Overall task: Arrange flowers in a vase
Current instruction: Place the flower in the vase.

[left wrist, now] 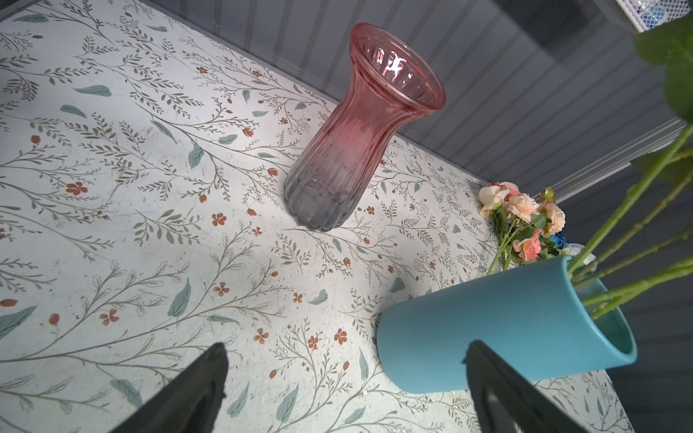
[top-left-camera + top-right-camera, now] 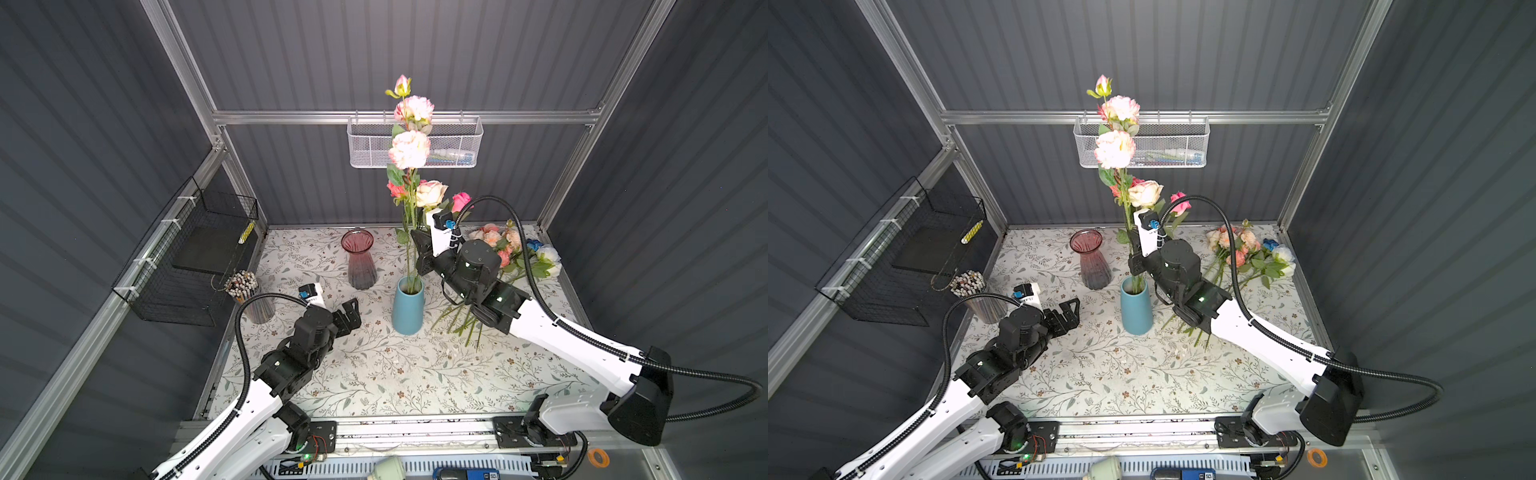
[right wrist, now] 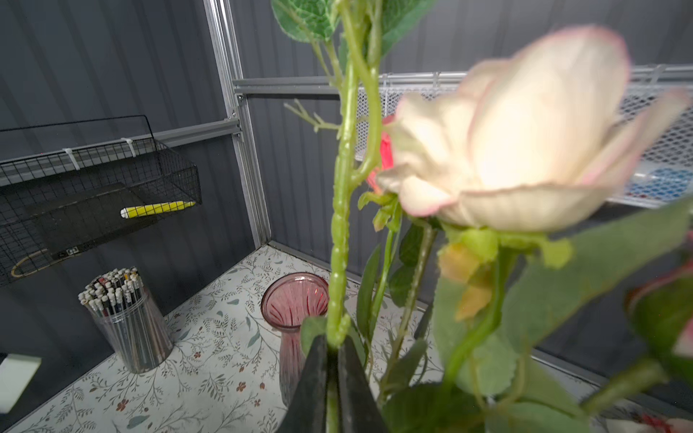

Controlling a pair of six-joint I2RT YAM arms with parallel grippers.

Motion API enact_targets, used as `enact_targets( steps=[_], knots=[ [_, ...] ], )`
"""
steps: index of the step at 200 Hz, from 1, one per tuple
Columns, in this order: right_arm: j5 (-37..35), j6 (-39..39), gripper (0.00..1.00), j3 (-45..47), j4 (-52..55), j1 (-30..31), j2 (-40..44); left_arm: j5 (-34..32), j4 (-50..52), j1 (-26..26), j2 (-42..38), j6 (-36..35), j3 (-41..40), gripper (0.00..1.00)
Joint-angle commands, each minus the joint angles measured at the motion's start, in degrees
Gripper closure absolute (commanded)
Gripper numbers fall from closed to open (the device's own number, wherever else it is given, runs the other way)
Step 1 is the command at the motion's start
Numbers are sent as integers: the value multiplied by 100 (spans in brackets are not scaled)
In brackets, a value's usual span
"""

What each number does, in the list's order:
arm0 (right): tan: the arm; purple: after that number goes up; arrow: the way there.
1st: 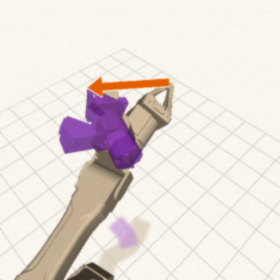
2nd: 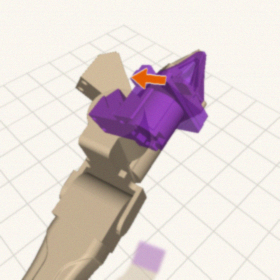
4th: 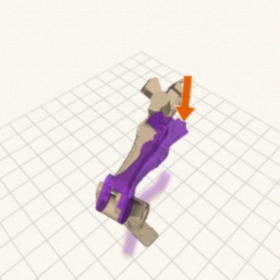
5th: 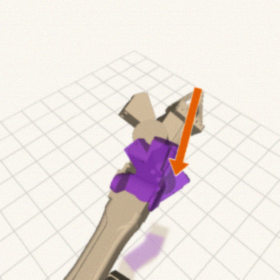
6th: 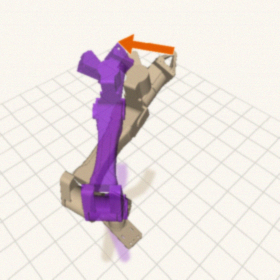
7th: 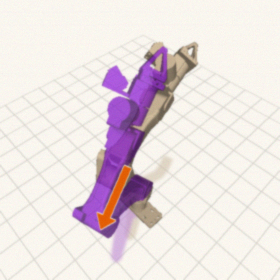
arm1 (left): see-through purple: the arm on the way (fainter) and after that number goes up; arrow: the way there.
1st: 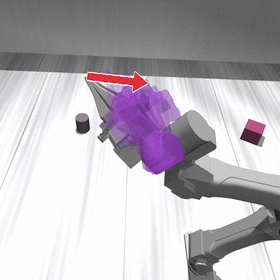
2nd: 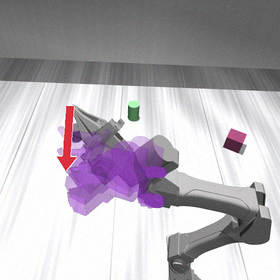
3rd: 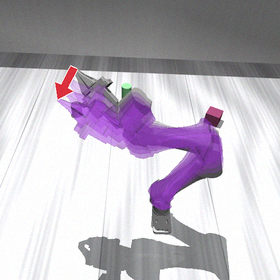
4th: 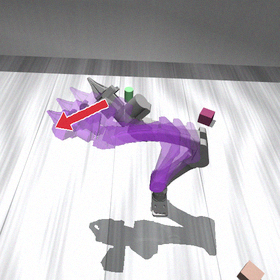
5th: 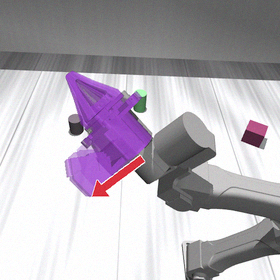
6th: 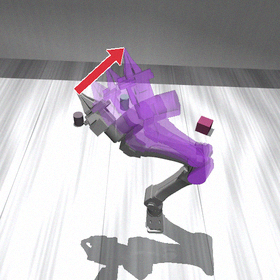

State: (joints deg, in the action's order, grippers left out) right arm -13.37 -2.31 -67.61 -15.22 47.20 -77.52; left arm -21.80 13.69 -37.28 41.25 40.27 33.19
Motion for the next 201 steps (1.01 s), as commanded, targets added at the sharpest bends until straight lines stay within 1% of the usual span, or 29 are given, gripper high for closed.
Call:
enact_targets(
  steps=[1, 33, 58, 110, 170, 182, 201],
  knots=[
    [-5, -312, 90, 192, -297, 18, 175, 74, -191, 28, 37, -51, -47, 0],
    [23, -624, 87, 565, -442, 17, 184, 116, -264, 28, 140, -34, -51, 0],
    [60, -755, 82, 720, -476, 61, 133, 150, -315, 28, 248, -50, -51, 1],
    [37, -929, 82, 1034, -708, 149, 222, 207, -451, 28, 382, -14, -75, 1],
    [65, -932, 81, 997, -647, 243, 365, 401, -617, 28, 642, -123, 21, 1],
    [85, -919, 78, 984, -606, 272, 401, 418, -645, 28, 705, -163, 53, 1],
    [240, -806, 71, 867, -420, 307, 497, 454, -634, 28, 809, -239, 110, 1]
  ],
)
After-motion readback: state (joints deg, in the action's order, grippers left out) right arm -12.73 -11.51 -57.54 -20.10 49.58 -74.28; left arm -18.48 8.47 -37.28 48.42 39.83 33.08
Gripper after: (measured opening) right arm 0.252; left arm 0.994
